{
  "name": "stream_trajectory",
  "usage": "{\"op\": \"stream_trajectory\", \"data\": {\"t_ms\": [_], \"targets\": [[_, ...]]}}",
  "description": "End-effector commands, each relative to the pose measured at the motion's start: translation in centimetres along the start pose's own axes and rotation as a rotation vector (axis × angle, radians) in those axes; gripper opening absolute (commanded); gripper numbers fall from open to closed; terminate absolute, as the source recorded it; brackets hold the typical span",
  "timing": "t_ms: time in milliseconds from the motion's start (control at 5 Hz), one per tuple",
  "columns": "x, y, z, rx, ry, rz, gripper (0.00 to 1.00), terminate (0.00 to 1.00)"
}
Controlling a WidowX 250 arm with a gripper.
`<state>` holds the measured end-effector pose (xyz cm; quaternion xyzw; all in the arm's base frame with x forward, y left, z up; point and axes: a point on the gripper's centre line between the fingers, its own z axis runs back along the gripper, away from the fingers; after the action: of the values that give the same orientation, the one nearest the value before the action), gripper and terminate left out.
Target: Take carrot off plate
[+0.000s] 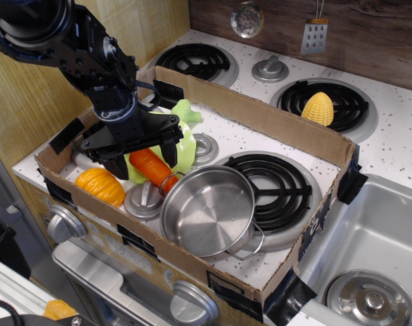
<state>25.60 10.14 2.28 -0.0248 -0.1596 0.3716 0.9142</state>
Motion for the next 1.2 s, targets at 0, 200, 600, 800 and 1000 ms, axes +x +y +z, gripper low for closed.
{"op": "stream_trajectory", "data": {"t_ms": [0,200,600,800,1000], "targets": [[0.8,0.0,0.8,-0.004,-0.013,-0.019,0.00,0.00],[1.3,-0.2,1.1,0.009,-0.038,-0.034,0.00,0.00],[2.9,-0.3,2.5,0.049,-0.116,-0.037,0.00,0.00],[4.2,0.0,3.1,0.068,-0.227,-0.108,0.00,0.00],[6.1,0.1,3.7,0.089,-0.339,-0.174,0.00,0.00]]}}
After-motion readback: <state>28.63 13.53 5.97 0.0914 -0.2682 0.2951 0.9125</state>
